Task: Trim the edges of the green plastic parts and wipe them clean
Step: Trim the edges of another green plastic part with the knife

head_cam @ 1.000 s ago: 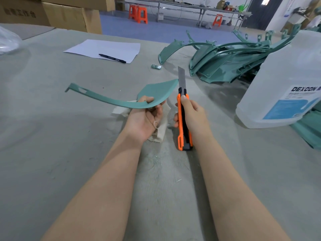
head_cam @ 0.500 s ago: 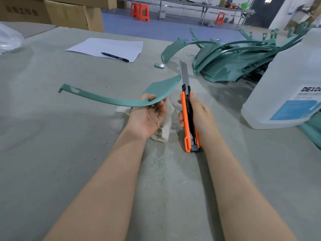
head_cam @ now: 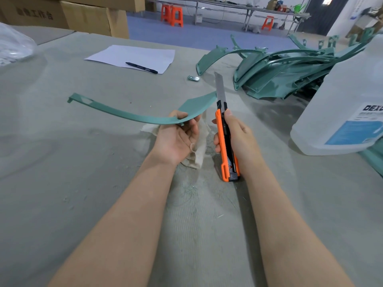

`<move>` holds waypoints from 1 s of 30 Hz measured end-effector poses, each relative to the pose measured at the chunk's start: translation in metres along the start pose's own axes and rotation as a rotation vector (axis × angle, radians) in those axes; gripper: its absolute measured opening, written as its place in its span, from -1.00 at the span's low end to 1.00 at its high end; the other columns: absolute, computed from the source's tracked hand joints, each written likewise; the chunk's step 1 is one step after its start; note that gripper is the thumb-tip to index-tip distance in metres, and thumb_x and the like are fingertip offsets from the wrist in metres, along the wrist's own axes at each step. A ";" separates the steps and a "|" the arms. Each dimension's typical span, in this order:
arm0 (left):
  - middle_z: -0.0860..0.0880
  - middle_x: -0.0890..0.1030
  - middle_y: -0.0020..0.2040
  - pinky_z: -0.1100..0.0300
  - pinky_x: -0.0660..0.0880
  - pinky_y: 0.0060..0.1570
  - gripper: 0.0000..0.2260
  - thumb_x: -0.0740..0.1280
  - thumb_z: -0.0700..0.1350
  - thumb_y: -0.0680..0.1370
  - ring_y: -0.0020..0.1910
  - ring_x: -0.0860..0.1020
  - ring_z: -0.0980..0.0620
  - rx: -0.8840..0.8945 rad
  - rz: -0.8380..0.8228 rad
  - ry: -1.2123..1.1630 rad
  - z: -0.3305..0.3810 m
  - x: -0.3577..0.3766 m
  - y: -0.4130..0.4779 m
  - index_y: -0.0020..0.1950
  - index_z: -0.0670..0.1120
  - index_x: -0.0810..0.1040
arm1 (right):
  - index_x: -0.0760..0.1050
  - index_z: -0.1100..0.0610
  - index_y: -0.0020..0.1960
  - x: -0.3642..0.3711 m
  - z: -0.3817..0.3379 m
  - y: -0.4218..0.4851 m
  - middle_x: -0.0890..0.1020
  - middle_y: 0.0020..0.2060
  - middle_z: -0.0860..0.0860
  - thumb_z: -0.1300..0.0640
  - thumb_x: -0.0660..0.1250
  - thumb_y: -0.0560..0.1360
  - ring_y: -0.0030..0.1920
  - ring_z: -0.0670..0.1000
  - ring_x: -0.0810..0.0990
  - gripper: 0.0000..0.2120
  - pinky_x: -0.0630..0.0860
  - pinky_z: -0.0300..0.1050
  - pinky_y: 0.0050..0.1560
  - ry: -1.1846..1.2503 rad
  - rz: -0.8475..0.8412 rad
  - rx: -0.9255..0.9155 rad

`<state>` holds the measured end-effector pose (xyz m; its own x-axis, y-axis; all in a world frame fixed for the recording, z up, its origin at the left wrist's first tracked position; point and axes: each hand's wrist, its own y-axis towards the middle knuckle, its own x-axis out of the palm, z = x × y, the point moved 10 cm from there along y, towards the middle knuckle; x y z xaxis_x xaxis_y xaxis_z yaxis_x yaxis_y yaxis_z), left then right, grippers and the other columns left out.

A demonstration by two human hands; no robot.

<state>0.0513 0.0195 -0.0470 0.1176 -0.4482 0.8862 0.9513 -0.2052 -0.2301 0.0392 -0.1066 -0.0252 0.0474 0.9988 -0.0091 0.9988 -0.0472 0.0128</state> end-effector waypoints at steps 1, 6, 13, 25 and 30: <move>-0.11 0.61 -0.36 0.36 0.50 -0.49 -0.85 0.17 -0.25 0.56 -0.52 0.53 0.14 0.000 0.000 0.003 0.000 0.000 0.000 -0.07 -0.24 0.53 | 0.59 0.14 0.02 0.000 0.000 0.000 0.58 -0.45 0.07 -0.18 0.13 0.62 -0.51 0.00 0.52 -0.57 0.48 -0.21 -0.47 -0.003 -0.004 0.000; -0.09 0.61 -0.37 0.36 0.48 -0.51 -0.84 0.16 -0.23 0.56 -0.53 0.51 0.16 -0.004 -0.004 0.015 -0.001 0.000 0.000 -0.09 -0.21 0.52 | 0.58 0.19 0.05 0.001 0.001 0.000 0.59 -0.46 0.07 -0.19 0.14 0.61 -0.51 0.00 0.53 -0.54 0.50 -0.20 -0.46 -0.026 -0.018 0.005; -0.08 0.61 -0.38 0.35 0.47 -0.51 -0.83 0.15 -0.22 0.57 -0.53 0.51 0.16 -0.010 -0.015 0.007 -0.001 0.000 0.001 0.00 -0.23 0.51 | 0.59 0.20 0.03 0.004 0.000 -0.002 0.58 -0.47 0.07 -0.16 0.15 0.62 -0.52 0.00 0.53 -0.55 0.51 -0.20 -0.45 -0.038 -0.050 0.025; -0.11 0.61 -0.37 0.34 0.48 -0.51 -0.85 0.18 -0.25 0.55 -0.53 0.51 0.14 0.019 0.006 -0.019 0.002 -0.002 0.004 -0.12 -0.25 0.52 | 0.59 0.20 0.02 0.018 -0.005 -0.010 0.57 -0.49 0.08 -0.14 0.14 0.63 -0.55 -0.02 0.51 -0.56 0.48 -0.25 -0.47 -0.059 -0.150 0.023; -0.11 0.60 -0.38 0.35 0.49 -0.50 -0.86 0.19 -0.25 0.55 -0.52 0.51 0.13 0.022 0.014 -0.053 0.003 -0.001 0.004 -0.13 -0.25 0.50 | 0.54 0.28 0.08 0.022 -0.005 -0.011 0.57 -0.50 0.08 -0.14 0.14 0.63 -0.56 -0.02 0.52 -0.52 0.48 -0.24 -0.47 -0.109 -0.180 0.028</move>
<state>0.0554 0.0216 -0.0482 0.1455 -0.4044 0.9029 0.9554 -0.1795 -0.2344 0.0292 -0.0843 -0.0209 -0.1319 0.9844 -0.1164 0.9912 0.1297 -0.0266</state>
